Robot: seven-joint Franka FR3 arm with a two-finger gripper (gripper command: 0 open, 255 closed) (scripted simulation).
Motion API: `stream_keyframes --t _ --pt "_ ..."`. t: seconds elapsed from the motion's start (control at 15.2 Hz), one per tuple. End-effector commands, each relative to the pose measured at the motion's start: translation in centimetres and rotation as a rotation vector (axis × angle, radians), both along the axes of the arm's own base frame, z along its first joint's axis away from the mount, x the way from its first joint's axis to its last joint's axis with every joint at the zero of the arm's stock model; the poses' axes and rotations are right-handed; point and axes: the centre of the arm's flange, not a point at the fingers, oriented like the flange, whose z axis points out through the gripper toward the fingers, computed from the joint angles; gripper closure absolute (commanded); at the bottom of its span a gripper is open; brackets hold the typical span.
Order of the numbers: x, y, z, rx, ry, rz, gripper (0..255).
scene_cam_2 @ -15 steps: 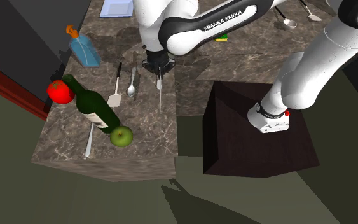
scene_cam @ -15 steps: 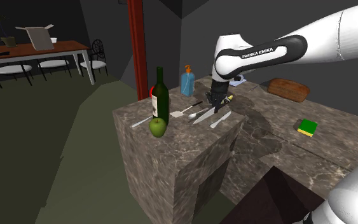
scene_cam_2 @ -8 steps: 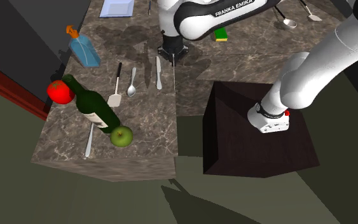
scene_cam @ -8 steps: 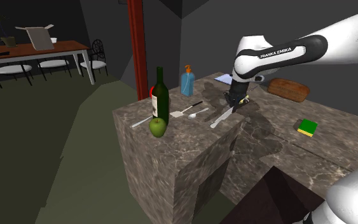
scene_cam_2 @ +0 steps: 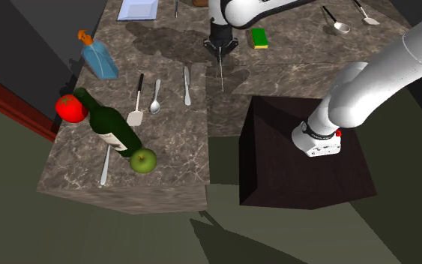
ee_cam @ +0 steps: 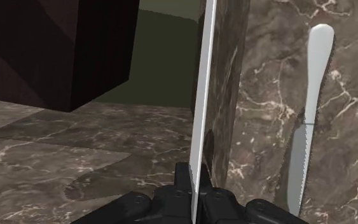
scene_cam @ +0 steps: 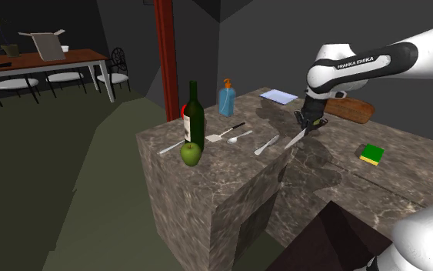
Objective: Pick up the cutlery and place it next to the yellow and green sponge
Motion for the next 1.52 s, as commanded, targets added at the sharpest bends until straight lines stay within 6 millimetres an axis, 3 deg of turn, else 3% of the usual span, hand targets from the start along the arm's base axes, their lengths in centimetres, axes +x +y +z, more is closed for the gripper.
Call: stream_keyframes --t 0.0,1.45 --pt "-1.4 -2.4 -0.1 0.0 0.0 0.002 255" --pt "-16.5 -27.2 0.0 0.0 0.0 0.002 255"
